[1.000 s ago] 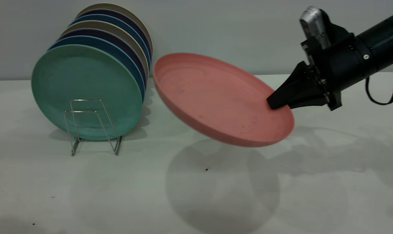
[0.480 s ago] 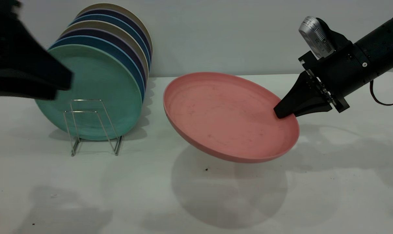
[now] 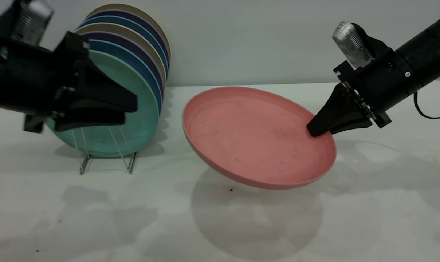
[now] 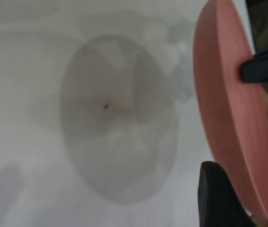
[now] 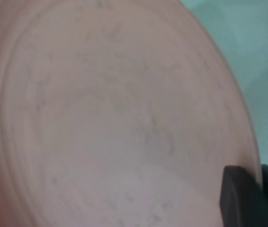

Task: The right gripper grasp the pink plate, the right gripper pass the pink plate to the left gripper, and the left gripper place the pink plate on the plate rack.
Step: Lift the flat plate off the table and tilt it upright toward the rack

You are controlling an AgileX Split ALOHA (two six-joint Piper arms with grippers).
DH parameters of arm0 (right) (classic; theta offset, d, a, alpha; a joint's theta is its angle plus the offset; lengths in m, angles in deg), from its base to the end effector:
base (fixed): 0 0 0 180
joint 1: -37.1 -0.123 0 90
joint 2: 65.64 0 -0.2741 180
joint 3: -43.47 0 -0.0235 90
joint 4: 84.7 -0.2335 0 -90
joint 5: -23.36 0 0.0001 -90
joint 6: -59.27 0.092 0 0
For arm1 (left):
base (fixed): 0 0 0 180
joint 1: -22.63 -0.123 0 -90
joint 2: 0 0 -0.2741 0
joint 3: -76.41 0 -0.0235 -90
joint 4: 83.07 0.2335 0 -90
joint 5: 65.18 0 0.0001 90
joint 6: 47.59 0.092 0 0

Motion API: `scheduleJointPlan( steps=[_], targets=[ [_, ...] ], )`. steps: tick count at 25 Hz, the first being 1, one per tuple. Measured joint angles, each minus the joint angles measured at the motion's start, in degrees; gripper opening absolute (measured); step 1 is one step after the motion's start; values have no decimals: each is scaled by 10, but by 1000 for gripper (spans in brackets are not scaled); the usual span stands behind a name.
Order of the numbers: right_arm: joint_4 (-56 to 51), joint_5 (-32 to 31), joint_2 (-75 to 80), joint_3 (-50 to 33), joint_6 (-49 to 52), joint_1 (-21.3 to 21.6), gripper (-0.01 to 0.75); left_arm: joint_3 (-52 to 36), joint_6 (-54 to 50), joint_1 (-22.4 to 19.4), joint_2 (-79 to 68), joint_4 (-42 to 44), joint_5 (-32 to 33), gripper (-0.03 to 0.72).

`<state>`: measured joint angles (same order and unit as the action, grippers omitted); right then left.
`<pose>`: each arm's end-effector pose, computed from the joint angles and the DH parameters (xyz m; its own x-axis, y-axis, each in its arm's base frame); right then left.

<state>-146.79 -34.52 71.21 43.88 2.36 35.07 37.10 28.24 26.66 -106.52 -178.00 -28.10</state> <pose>0.3824 0.0825 0.0969 -0.9482 -0.1693 -0.2688 -0.3133 0.6385 0.7030 0.2691 -0.0744 0.1478 -0.8856 -0.2162 -0.4110 0.1240 0.7427 -0.6580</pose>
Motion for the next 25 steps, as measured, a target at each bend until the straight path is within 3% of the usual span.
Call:
scheduleJointPlan(
  steps=[9,25],
  targets=[
    [14,45,0,0,0,-40,15,5,68,0,-95,-53,57,316],
    [-11,13,0,0,-12,-68,15,6,74,0,-116,-56,57,316]
  ],
)
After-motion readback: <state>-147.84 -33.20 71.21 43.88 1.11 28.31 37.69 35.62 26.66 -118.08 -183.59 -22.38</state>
